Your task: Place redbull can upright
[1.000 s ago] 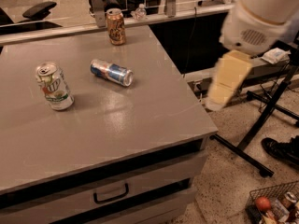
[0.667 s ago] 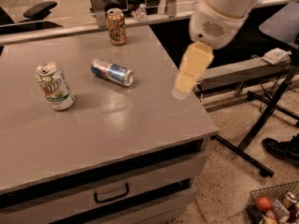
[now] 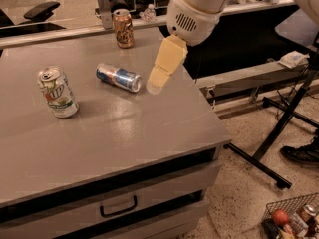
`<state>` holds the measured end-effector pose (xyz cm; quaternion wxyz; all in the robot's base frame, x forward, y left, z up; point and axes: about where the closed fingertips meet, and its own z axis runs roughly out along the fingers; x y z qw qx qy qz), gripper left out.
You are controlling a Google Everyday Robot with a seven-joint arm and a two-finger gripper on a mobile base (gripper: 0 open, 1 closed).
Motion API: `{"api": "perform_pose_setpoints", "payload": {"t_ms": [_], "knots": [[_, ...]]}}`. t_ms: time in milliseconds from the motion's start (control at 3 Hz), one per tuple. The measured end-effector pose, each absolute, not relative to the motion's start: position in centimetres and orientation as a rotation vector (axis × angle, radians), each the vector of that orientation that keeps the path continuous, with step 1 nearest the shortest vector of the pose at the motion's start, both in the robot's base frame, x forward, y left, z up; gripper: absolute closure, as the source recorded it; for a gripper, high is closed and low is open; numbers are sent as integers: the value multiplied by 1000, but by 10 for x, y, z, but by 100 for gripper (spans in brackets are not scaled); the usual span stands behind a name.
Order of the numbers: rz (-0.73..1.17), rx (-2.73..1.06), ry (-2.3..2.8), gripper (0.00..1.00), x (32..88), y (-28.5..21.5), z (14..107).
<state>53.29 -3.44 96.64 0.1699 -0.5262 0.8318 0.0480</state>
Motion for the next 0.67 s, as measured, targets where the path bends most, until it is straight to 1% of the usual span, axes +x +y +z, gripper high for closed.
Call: {"api": "perform_pose_setpoints", "payload": {"t_ms": [667], "knots": [[233,-1517,2335,0,562,-1,951]]}}
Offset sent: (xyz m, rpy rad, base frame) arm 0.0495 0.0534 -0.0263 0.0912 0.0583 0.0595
